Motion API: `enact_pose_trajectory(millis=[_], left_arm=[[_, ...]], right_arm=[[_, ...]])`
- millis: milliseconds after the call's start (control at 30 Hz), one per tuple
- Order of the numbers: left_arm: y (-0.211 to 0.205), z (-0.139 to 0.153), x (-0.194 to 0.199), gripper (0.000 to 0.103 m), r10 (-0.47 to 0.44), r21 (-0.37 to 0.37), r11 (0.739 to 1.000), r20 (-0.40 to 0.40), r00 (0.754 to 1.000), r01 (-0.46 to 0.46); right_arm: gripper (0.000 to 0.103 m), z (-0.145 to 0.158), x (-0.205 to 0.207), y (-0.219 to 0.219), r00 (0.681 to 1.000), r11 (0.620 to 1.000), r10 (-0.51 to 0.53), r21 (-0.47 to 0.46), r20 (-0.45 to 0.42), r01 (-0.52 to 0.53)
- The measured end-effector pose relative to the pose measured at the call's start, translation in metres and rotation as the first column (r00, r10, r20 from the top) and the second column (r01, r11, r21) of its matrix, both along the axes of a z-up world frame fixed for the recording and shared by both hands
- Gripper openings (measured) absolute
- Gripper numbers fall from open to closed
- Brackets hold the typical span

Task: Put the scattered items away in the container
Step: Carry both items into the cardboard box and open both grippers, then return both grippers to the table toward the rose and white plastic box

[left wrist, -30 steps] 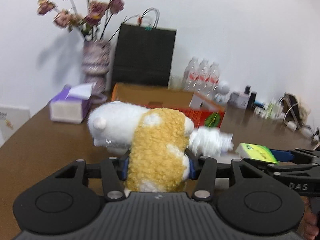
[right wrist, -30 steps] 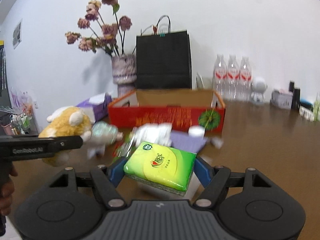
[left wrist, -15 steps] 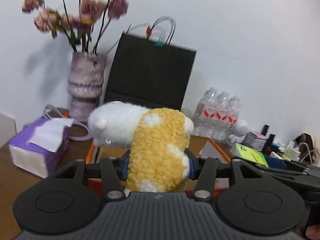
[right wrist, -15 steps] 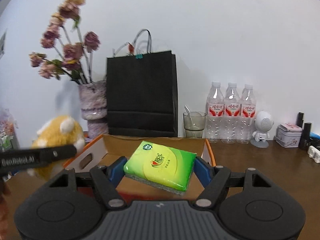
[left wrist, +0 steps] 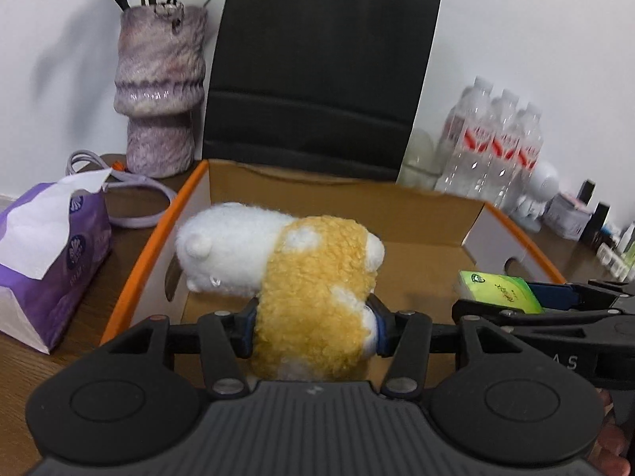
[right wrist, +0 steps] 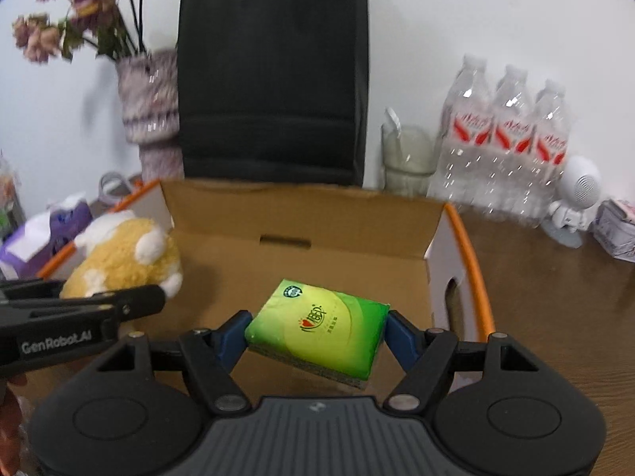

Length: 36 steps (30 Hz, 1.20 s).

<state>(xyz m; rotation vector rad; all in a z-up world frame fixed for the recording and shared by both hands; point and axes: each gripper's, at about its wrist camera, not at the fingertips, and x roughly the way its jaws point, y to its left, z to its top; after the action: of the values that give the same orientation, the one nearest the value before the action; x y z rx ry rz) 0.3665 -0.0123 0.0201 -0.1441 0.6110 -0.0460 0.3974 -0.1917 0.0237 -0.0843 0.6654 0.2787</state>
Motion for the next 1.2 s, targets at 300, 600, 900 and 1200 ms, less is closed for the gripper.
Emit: enact_pose_trajectory(millis=[300, 600, 900, 1200], left_arm=[[0.006, 0.016, -0.011, 0.103, 0.020, -0.006, 1.000, 0.064, 0.998, -0.019], [0.012, 0.047, -0.032, 0.103, 0.008, -0.030, 1.000, 0.136, 0.991, -0.004], [0.048, 0.073, -0.086, 0.103, 0.019, -0.059, 0.998, 0.221, 0.975, -0.006], [0.076, 0.047, -0.148, 0.103, 0.016, -0.030, 0.999, 0.160, 0.987, -0.011]], right_arm=[[0.096, 0.007, -0.003, -0.011, 0.999, 0.998, -0.030, 0.046, -0.032, 0.032], [0.102, 0.042, -0.026, -0.018, 0.998, 0.996, -0.026, 0.085, 0.053, 0.022], [0.103, 0.068, -0.073, -0.041, 0.991, 0.995, -0.020, 0.098, 0.131, 0.007], [0.103, 0.049, -0.136, -0.061, 0.995, 0.997, 0.003, 0.078, 0.096, -0.011]])
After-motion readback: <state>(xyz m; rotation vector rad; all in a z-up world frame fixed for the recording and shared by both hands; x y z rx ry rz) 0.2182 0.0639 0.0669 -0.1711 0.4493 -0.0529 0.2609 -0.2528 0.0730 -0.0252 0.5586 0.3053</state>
